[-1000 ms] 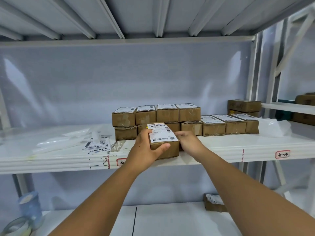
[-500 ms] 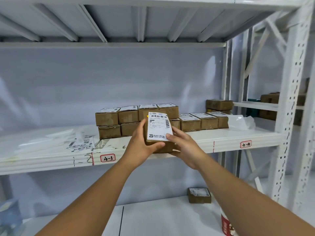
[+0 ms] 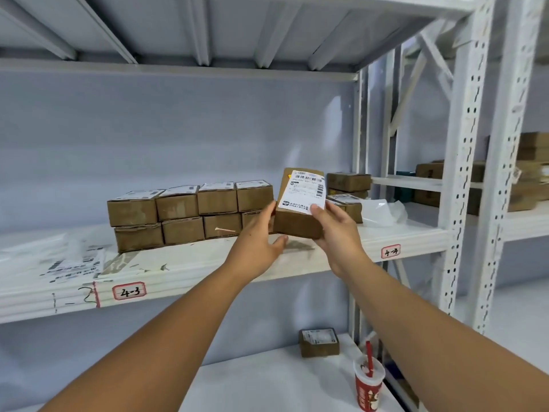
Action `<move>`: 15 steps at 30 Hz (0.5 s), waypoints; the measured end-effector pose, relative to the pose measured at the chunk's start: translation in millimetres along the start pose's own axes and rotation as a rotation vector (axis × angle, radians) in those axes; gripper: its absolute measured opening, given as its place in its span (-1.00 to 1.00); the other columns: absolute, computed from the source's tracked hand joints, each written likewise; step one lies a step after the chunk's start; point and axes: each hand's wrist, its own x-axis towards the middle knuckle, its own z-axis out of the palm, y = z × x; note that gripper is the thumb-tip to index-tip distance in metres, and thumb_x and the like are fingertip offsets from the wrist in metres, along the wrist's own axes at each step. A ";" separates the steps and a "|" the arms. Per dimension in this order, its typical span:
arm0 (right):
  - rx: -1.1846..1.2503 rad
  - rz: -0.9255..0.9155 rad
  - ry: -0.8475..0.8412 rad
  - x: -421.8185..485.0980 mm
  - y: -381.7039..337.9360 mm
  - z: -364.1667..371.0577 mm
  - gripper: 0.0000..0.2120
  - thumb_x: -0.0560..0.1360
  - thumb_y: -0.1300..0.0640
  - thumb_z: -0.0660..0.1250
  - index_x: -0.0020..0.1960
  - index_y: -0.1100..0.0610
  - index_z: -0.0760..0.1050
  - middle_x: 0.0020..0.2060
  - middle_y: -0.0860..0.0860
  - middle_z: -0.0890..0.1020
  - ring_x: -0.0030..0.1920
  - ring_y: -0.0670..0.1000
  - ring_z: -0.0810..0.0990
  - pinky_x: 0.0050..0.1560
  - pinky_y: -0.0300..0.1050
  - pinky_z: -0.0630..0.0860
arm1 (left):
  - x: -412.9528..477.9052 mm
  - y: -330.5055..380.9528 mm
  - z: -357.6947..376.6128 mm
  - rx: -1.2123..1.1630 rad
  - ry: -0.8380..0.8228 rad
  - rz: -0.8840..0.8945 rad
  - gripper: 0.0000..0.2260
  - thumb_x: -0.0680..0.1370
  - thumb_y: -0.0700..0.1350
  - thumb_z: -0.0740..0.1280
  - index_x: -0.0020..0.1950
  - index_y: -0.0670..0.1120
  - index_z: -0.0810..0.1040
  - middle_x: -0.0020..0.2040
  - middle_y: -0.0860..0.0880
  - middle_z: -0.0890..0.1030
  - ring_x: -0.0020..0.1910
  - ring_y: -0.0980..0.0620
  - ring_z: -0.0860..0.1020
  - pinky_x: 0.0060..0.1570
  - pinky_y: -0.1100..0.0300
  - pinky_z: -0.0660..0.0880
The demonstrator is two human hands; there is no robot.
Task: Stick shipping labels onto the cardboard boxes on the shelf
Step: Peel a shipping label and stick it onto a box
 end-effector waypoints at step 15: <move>-0.505 -0.175 0.196 99.8 9.8 -5.3 -0.61 0.56 -0.09 0.22 0.34 0.02 0.40 0.13 -0.05 0.54 -0.12 -0.19 0.49 -0.10 -0.25 0.47 | 82.8 -51.9 30.5 0.725 0.363 0.235 -0.39 0.49 0.05 0.36 0.45 -0.17 0.28 0.46 -0.17 0.29 0.50 -0.19 0.11 0.43 -0.05 0.10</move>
